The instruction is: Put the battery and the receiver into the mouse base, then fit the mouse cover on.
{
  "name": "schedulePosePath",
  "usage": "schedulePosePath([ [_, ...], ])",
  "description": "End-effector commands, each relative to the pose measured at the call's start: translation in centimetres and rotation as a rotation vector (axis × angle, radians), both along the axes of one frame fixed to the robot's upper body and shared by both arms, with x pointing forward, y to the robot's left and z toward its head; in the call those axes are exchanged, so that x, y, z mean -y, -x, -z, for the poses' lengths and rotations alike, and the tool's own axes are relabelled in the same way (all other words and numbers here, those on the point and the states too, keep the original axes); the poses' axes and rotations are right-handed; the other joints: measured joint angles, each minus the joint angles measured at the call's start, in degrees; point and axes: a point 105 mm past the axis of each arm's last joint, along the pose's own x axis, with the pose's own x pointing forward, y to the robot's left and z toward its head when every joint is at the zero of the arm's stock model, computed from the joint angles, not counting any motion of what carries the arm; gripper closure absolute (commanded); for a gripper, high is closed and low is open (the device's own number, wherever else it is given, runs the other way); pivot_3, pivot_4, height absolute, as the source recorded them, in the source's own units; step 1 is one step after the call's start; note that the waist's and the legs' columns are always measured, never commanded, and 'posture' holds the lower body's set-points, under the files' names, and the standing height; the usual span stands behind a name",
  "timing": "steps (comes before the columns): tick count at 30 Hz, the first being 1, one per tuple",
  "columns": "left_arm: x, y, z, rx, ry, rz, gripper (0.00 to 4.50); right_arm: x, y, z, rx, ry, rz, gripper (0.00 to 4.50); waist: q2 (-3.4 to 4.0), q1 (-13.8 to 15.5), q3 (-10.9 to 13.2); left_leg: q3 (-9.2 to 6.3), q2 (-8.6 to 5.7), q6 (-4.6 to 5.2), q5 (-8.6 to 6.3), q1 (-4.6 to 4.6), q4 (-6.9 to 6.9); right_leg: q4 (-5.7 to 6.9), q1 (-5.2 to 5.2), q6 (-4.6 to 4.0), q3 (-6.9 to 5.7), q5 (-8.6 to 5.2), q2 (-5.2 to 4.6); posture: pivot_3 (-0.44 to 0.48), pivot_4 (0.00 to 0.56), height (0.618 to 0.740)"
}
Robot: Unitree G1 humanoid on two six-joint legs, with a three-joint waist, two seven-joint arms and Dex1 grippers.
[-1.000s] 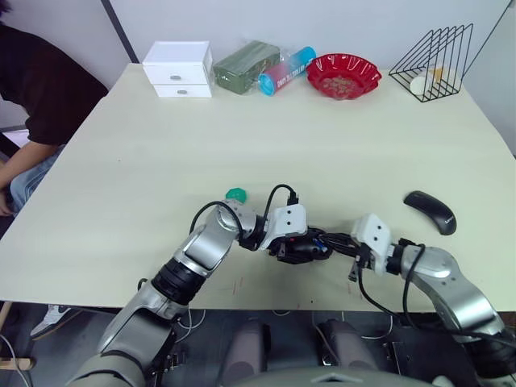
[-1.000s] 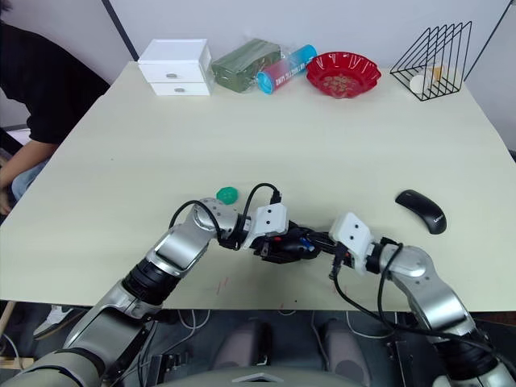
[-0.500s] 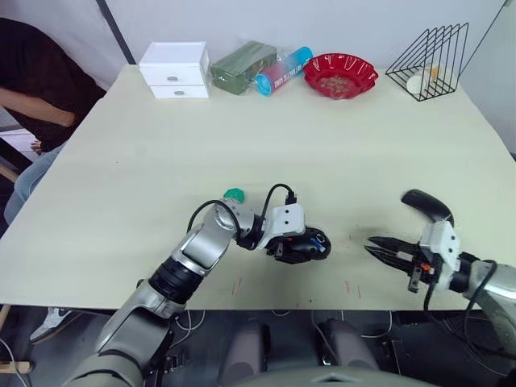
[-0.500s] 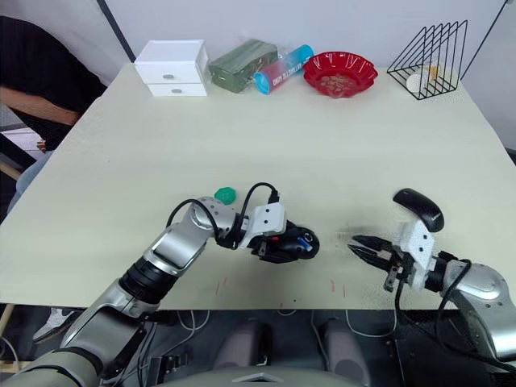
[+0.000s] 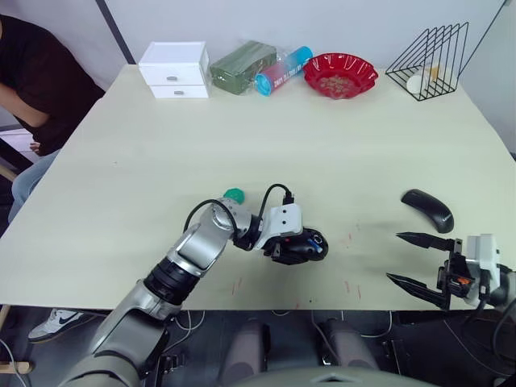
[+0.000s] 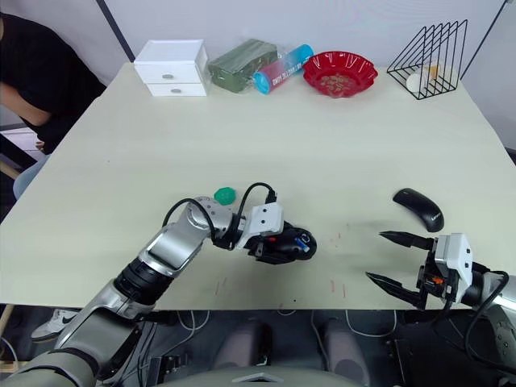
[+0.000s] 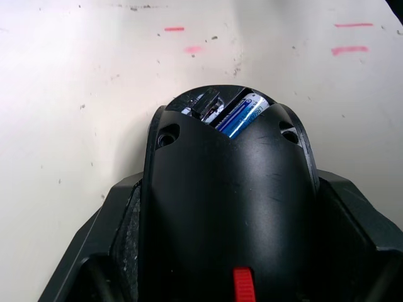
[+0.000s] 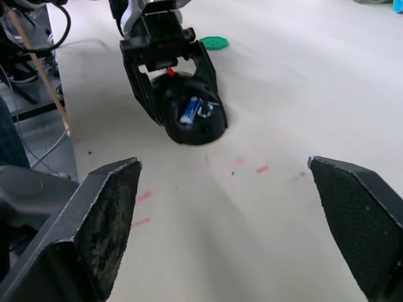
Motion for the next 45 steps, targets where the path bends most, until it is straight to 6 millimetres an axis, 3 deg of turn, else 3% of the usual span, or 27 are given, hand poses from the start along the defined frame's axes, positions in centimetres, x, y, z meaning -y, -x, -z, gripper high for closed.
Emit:
schedulePosePath([
  [1, -1.2, 0.5, 1.0, -0.055, -0.043, -0.027, 1.54, 0.5, 0.1, -0.9, 0.058, -0.010, -0.004, 0.06, 0.01, 0.00, 0.01, 0.00, 0.00, 0.00, 0.00, 0.00, 0.00, 0.00, 0.00, 0.00, 0.00, 0.00, 0.00, 0.000, 0.150, 0.740],
  [4, -1.3, 0.6, 1.1, -0.062, -0.041, -0.031, 1.54, 0.4, 0.2, -1.0, 0.065, -0.017, -0.011, 0.06, 0.01, 0.04, 0.01, 0.00, 0.00, 0.00, 0.00, 0.00, 0.00, 0.00, 0.00, 0.00, 0.00, 0.00, 0.00, 0.000, 0.150, 0.740],
  [6, -1.2, 0.6, 1.1, -0.059, -0.037, -0.031, 0.48, 0.4, 0.1, -1.0, 0.072, -0.019, -0.016, 0.00, 0.01, 0.08, 0.01, 0.00, 0.00, 0.00, 0.00, 0.00, 0.00, -0.01, 0.00, 0.00, 0.00, 0.00, 0.00, 0.000, 0.150, 0.740],
  [7, -1.2, 0.5, 1.1, -0.056, -0.035, -0.032, 0.12, 0.4, 0.0, -1.0, 0.074, -0.020, -0.019, 0.00, 0.01, 0.16, 0.00, 0.00, 0.00, 0.00, 0.00, 0.00, 0.00, -0.01, 0.00, 0.00, 0.00, 0.00, 0.00, 0.000, 0.150, 0.740],
  [8, -1.2, 0.5, 1.1, -0.056, -0.033, -0.031, 0.04, 0.3, 0.0, -1.0, 0.076, -0.021, -0.022, 0.00, 0.02, 0.24, 0.00, 0.00, 0.00, 0.00, 0.00, 0.00, 0.00, 0.00, 0.00, 0.00, 0.00, 0.00, -0.01, 0.000, 0.150, 0.740],
  [16, -1.5, 0.3, 0.9, -0.038, -0.022, -0.015, 0.04, 0.0, 0.1, -1.2, 0.083, -0.026, -0.040, 0.00, 0.03, 0.23, 0.01, 0.01, 0.00, 0.00, 0.00, -0.01, 0.00, -0.01, 0.00, 0.00, 0.00, 0.00, -0.01, 0.000, 0.150, 0.740],
  [22, -1.3, 0.2, -0.9, -0.039, 0.091, 0.008, 0.04, -0.1, 0.2, -1.4, 0.080, -0.027, -0.046, 0.00, 0.07, 0.19, 0.09, 0.01, 0.00, 0.00, 0.00, -0.01, 0.00, -0.01, 0.00, 0.00, 0.00, 0.00, -0.01, 0.000, 0.150, 0.740],
  [33, -2.6, 1.0, -2.7, -0.051, 0.151, 0.043, 0.04, -0.5, 0.2, -1.6, 0.071, -0.031, -0.054, 0.00, 0.16, 0.40, 0.24, 0.01, 0.00, 0.00, 0.00, -0.05, 0.00, -0.01, -0.03, 0.00, -0.01, 0.00, -0.02, 0.000, 0.150, 0.740],
  [45, -7.4, 2.7, -4.6, -0.036, 0.278, 0.003, 0.04, -0.1, -0.5, -2.2, 0.074, -0.041, -0.021, 0.00, 0.22, 0.33, 0.34, 0.02, 0.02, -0.01, 0.00, -0.06, 0.00, 0.00, -0.07, 0.00, -0.01, 0.00, -0.04, 0.000, 0.150, 0.740],
])
